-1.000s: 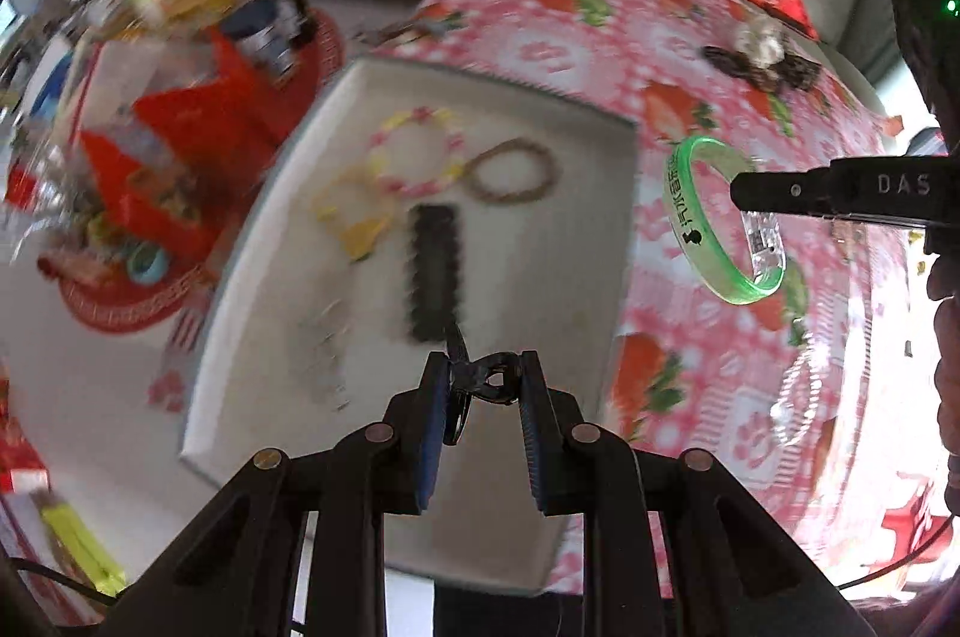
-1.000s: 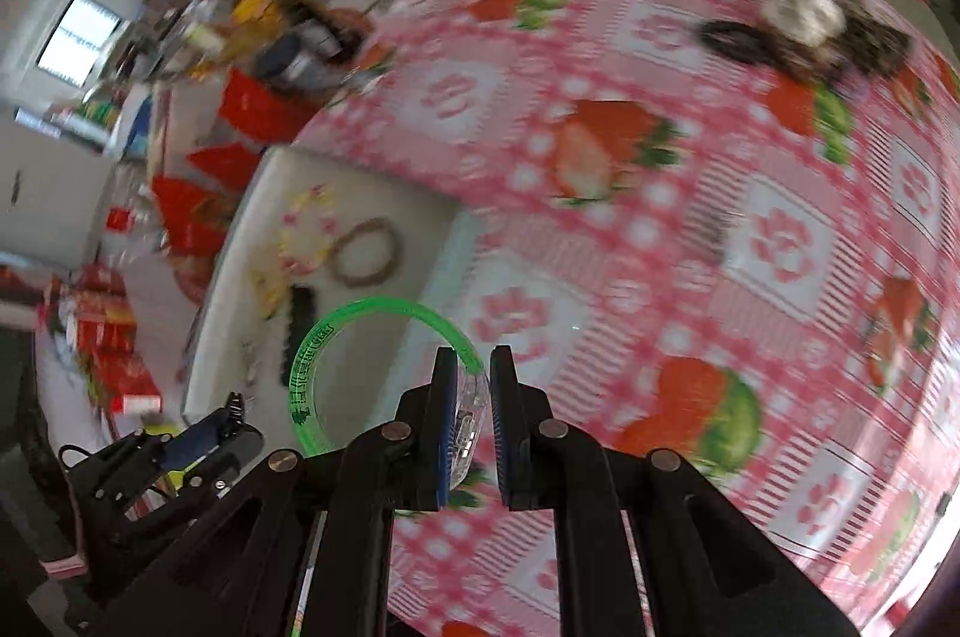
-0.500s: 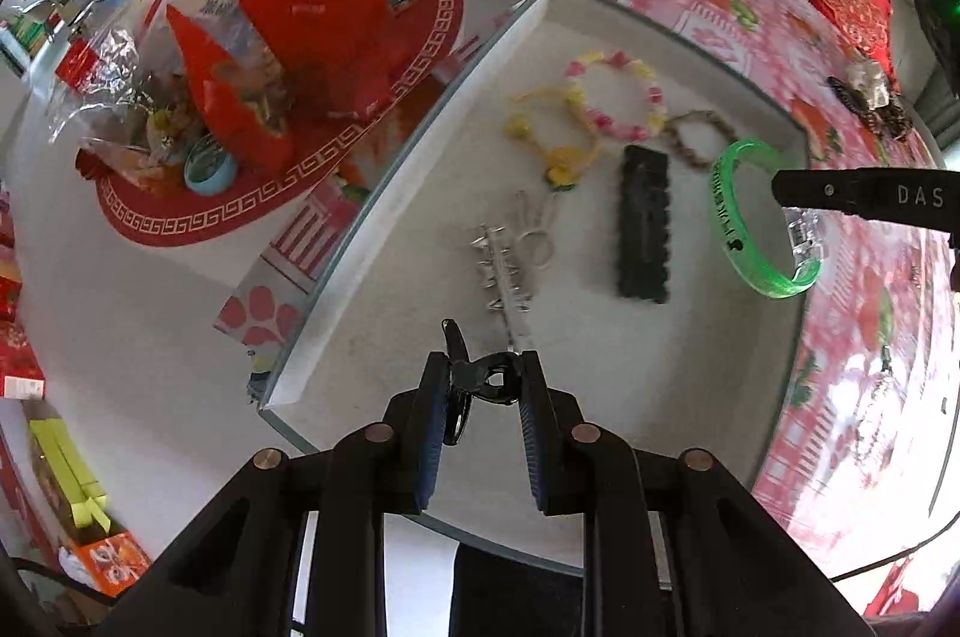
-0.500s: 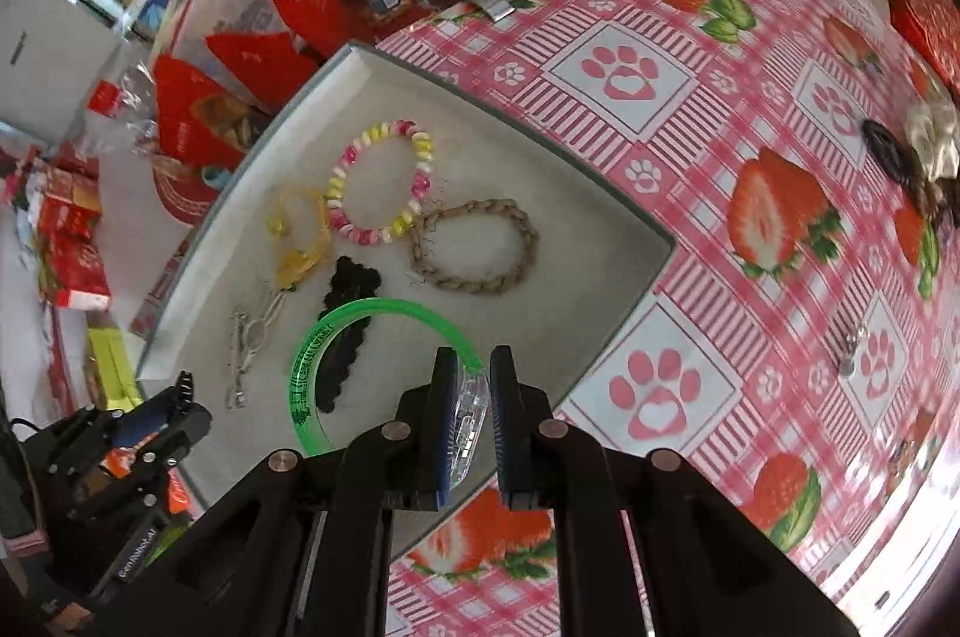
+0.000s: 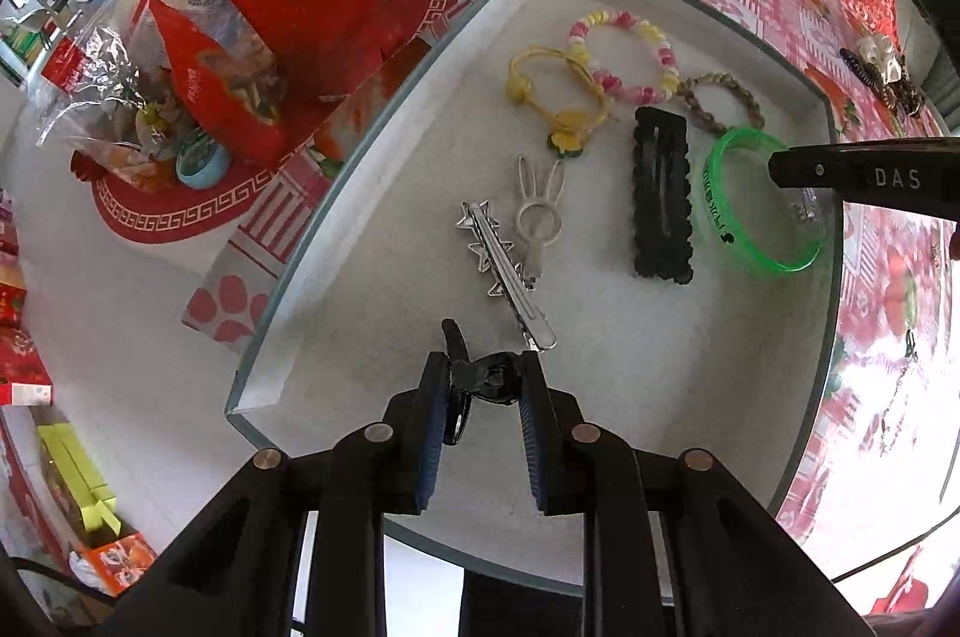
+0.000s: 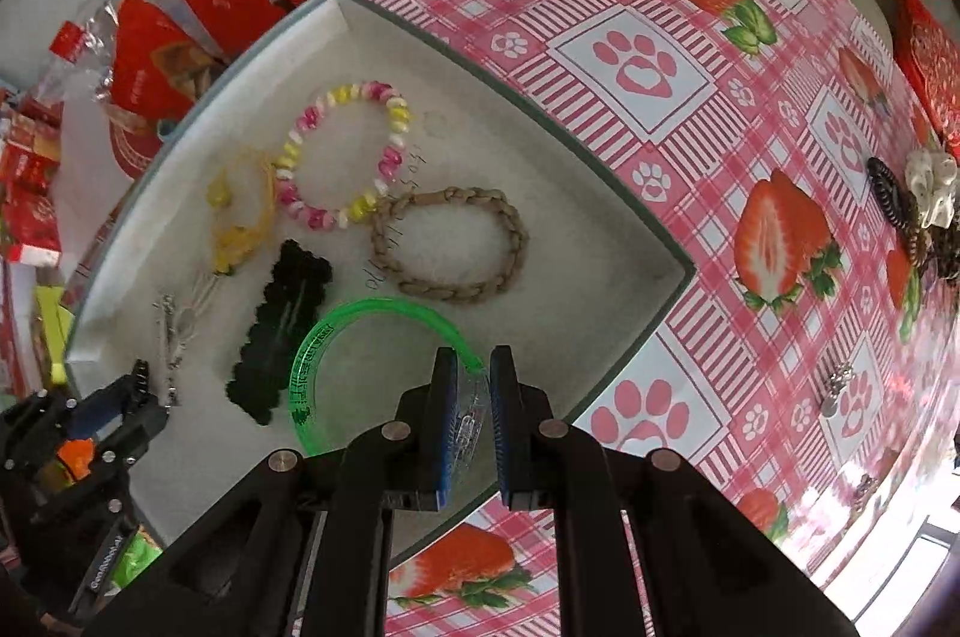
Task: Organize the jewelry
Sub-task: 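Carry the bangle and claw clip over the tray and open both grippers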
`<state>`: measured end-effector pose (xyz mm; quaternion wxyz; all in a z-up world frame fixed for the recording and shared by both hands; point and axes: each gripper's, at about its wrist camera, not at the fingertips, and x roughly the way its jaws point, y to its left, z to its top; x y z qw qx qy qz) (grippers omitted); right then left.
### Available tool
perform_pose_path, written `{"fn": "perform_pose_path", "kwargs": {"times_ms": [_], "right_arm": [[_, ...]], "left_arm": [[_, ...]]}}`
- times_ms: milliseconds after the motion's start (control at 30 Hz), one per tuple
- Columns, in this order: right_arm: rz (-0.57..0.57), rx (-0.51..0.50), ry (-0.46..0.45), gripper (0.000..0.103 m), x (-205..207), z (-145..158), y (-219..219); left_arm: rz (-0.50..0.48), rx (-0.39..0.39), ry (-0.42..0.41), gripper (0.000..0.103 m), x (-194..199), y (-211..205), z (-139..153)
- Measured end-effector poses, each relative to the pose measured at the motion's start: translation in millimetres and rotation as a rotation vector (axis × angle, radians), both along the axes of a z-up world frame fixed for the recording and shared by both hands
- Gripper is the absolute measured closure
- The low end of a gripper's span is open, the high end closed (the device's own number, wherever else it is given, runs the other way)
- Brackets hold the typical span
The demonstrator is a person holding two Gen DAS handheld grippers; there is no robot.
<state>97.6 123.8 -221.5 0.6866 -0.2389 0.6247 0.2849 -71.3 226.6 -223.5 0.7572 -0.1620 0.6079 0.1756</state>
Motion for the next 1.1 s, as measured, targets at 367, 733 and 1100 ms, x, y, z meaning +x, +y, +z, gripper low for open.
{"fn": "perform_pose_path", "kwargs": {"times_ms": [367,733,1100], "right_arm": [[-0.025,-0.009,0.025,0.091,4.4,-11.7,-0.6],[-0.026,0.025,0.045,0.06,3.8,-7.2,0.6],[-0.113,0.205,0.045,0.033,8.7,36.9,-15.2]], "left_arm": [[-0.023,0.022,0.015,0.074,2.6,-3.5,0.2],[-0.036,0.058,0.046,0.073,5.6,-6.5,2.7],[-0.061,0.101,0.046,0.073,8.5,-11.5,16.4]]}}
